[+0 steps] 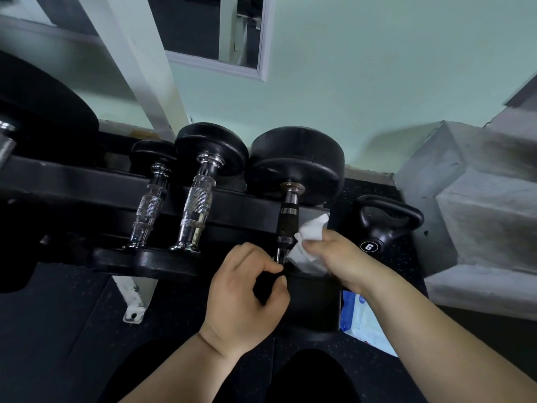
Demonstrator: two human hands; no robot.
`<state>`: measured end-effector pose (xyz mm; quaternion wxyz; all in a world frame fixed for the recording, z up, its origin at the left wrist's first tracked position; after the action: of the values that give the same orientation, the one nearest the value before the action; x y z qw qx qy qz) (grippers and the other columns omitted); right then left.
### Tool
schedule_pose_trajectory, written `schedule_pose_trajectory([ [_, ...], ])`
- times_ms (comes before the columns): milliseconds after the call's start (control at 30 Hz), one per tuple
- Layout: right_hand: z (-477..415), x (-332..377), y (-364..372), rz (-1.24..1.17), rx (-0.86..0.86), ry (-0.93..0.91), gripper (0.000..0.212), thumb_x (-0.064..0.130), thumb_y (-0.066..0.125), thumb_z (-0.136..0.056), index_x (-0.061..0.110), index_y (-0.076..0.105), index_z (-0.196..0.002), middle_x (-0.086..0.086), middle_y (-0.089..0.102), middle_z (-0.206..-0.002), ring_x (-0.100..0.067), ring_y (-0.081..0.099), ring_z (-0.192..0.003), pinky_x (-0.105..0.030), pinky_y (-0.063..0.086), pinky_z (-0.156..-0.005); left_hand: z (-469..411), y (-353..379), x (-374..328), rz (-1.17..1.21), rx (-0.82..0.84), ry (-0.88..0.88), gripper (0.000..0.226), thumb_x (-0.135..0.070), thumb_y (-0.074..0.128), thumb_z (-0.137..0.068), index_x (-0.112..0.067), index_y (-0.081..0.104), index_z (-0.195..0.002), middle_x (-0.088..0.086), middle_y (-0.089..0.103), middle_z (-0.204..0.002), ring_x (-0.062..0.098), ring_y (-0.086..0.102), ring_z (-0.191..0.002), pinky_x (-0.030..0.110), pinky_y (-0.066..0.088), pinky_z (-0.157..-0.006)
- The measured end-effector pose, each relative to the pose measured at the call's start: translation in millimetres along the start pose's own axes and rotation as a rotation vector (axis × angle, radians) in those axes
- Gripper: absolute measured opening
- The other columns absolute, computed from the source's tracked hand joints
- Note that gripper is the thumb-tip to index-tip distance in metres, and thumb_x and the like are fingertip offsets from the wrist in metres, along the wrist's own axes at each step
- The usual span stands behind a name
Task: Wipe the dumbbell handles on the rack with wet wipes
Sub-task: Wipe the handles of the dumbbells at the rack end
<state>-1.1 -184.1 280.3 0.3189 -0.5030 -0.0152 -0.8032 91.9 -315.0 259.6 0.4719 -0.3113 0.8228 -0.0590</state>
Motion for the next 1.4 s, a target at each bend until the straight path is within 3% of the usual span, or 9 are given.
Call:
schedule_pose_trajectory([
  [133, -8, 8, -4, -0.121, -0.141, -0.074, 0.023, 0.007, 0.032, -0.092, -0.005, 0.051, -0.087, -0.005, 0.056, -0.078, -0.018, 0.053, -0.078, -0.028, 0.042, -0.073, 0, 0, 0, -0.001, 0.000, -0.003, 0.008, -0.022, 0.051, -0.071, -0.026, 0.047, -0.078, -0.011, 0.048, -0.083, 0.003, 0.050, -0.074, 0.012, 0.043, -0.066],
  [233, -13, 15, 3, -0.017, -0.130, -0.116, 0.019, 0.019, 0.032, -0.095, 0.017, 0.051, -0.092, 0.000, 0.052, -0.091, -0.016, 0.049, -0.089, -0.028, 0.040, -0.090, 1, 0, 0, -0.007, 0.001, 0.001, 0.008, -0.022, 0.051, -0.071, -0.025, 0.048, -0.079, -0.011, 0.049, -0.083, 0.003, 0.050, -0.074, 0.011, 0.043, -0.067],
  [367, 0, 8, 0, 0.260, -0.092, -0.115, 0.030, 0.018, 0.032, -0.097, 0.024, 0.052, -0.119, 0.001, 0.053, -0.085, -0.011, 0.048, -0.068, -0.018, 0.033, -0.055, 0, 0, 0, -0.010, -0.012, 0.006, 0.008, -0.022, 0.050, -0.072, -0.025, 0.048, -0.078, -0.011, 0.049, -0.084, 0.002, 0.050, -0.075, 0.009, 0.043, -0.069],
  [467, 3, 9, 0, 0.248, -0.133, -0.139, 0.027, 0.013, 0.033, -0.096, 0.027, 0.055, -0.091, 0.007, 0.051, -0.074, -0.009, 0.046, -0.061, -0.018, 0.034, -0.051, 1, 0, -1, 0.000, -0.022, 0.000, 0.008, -0.021, 0.050, -0.072, -0.026, 0.048, -0.078, -0.011, 0.049, -0.083, 0.003, 0.050, -0.074, 0.011, 0.044, -0.068],
  [633, -1, 8, 8, 0.369, -0.126, -0.284, 0.047, 0.003, 0.032, -0.095, 0.019, 0.033, -0.139, 0.002, 0.020, -0.151, -0.012, 0.021, -0.137, 0.001, 0.013, -0.083, 1, 0, 0, 0.006, -0.024, -0.001, 0.007, -0.021, 0.050, -0.072, -0.025, 0.049, -0.078, -0.011, 0.049, -0.082, 0.003, 0.050, -0.074, 0.011, 0.044, -0.068],
  [833, 8, 16, -1, 0.548, -0.126, -0.515, 0.043, -0.004, 0.036, -0.091, 0.012, 0.049, -0.129, 0.011, 0.036, -0.135, -0.001, 0.027, -0.128, 0.009, 0.016, -0.089, 2, 0, -1, -0.005, -0.043, 0.003, 0.007, -0.019, 0.050, -0.072, -0.018, 0.057, -0.075, -0.009, 0.055, -0.074, 0.005, 0.051, -0.073, 0.013, 0.044, -0.067],
  [1000, -25, 29, 7, 1.143, 0.028, -0.644, 0.039, 0.009, 0.039, -0.092, 0.015, 0.047, -0.130, 0.004, 0.034, -0.146, -0.008, 0.009, -0.140, -0.016, -0.008, -0.108, 2, 0, 0, 0.000, -0.042, -0.002, 0.008, -0.021, 0.050, -0.072, -0.026, 0.049, -0.078, -0.010, 0.052, -0.077, 0.005, 0.050, -0.073, 0.012, 0.043, -0.068],
  [1167, -17, 38, 17, 1.338, 0.318, -0.663, 0.021, 0.009, 0.044, -0.088, 0.008, 0.062, -0.100, -0.005, 0.057, -0.111, -0.013, 0.042, -0.116, -0.020, -0.005, -0.110, 2, -1, 1, -0.007, -0.049, 0.018, 0.008, -0.021, 0.050, -0.072, -0.025, 0.049, -0.079, -0.010, 0.049, -0.084, 0.005, 0.049, -0.074, 0.010, 0.041, -0.070],
  [1400, -27, 46, 13, 1.416, 0.137, -0.696, 0.023, 0.010, 0.041, -0.090, 0.008, 0.062, -0.100, -0.008, 0.058, -0.112, -0.020, 0.038, -0.122, -0.025, 0.003, -0.112, 3, 0, 2, 0.001, -0.056, 0.028, 0.008, -0.020, 0.050, -0.073, -0.024, 0.049, -0.079, -0.009, 0.052, -0.081, 0.006, 0.049, -0.073, 0.012, 0.042, -0.069],
])
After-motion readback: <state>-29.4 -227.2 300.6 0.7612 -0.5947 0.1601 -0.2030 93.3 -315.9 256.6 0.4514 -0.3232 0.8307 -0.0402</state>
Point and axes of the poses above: each hand's wrist, its own z-axis away from the middle knuckle, its own y-axis out of the palm, x = y × z, the point moved 1 cm from there along -z, towards the middle knuckle
